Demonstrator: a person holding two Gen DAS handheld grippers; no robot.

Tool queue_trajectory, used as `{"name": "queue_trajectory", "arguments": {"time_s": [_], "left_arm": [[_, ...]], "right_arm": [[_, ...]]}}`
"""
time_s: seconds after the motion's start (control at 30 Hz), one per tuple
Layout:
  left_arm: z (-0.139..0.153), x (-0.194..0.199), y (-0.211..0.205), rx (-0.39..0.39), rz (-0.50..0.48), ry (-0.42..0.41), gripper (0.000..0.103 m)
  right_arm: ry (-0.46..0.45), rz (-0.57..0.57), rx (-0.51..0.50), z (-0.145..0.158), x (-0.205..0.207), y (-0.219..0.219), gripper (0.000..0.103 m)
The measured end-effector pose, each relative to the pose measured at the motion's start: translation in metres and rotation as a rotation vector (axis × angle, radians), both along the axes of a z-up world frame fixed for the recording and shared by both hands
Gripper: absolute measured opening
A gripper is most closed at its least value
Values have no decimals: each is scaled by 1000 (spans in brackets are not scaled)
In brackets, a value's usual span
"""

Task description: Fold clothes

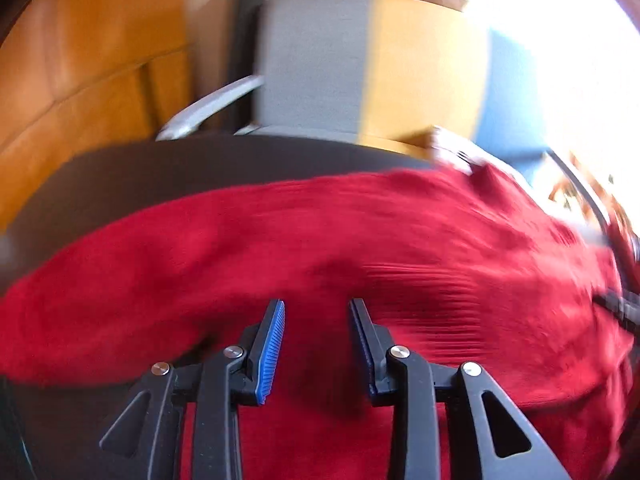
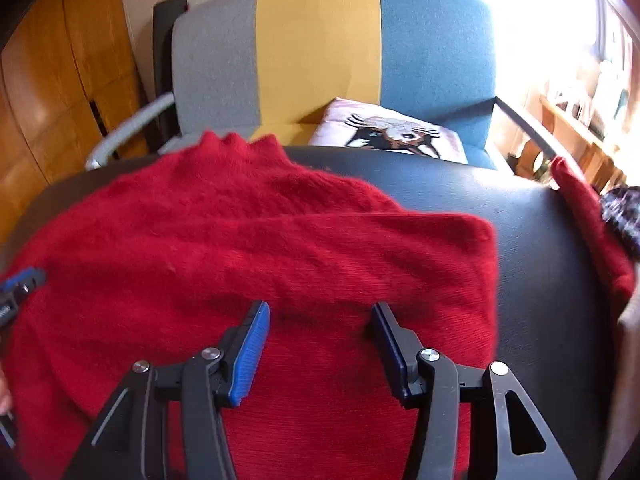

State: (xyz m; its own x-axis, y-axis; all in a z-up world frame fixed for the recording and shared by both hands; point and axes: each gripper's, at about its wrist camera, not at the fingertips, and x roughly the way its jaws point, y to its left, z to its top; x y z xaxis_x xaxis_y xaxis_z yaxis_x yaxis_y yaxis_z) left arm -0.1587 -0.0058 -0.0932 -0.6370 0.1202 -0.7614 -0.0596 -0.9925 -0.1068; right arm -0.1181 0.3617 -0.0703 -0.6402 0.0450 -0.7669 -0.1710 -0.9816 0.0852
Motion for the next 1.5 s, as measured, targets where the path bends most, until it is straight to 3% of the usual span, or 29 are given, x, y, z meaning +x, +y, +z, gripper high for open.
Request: {"name": "queue_trajectory", "arguments": {"time_s": [0.13,0.23,0.47,0.63,0.7,0.87,0.93,1.0,1.13,1.27,1.37,1.5], "left_arm": [[9,11,-101,141,251,-45,33],[10,27,-171,201,433,-85,37],[-7,70,-282,368,786,-142,46],[-29,61,-298,560,777,-210,47],[-29,54,-300,574,766,-179,47],[-35,38,-308,588,783,-150,45],[-38,33,-309,577,801,-153,31],[-40,26,-307,524,818,-165,9],[-36,17,-303,452,797,-158,7],[-8,19,-289,441,790,-76,6],[43,12,-243,340,649,50,6],[99,7,-167,303,426,163,6]], "right_arm": [[8,-4,75,-9,-2,-15,63],[10,-12,89,-14,-5,-18,67],[13,-19,90,-16,-5,-18,69],[16,-24,77,-17,-4,-17,70],[16,-25,78,-17,-4,-18,71],[20,-27,79,-18,-3,-18,71],[22,-28,75,-18,-3,-18,71],[24,-28,74,-19,-2,-18,71],[26,-29,74,-19,-2,-18,71],[29,-28,71,-20,-1,-18,71],[29,-28,71,-20,-1,-18,71],[30,-24,57,-20,-1,-16,72]]}}
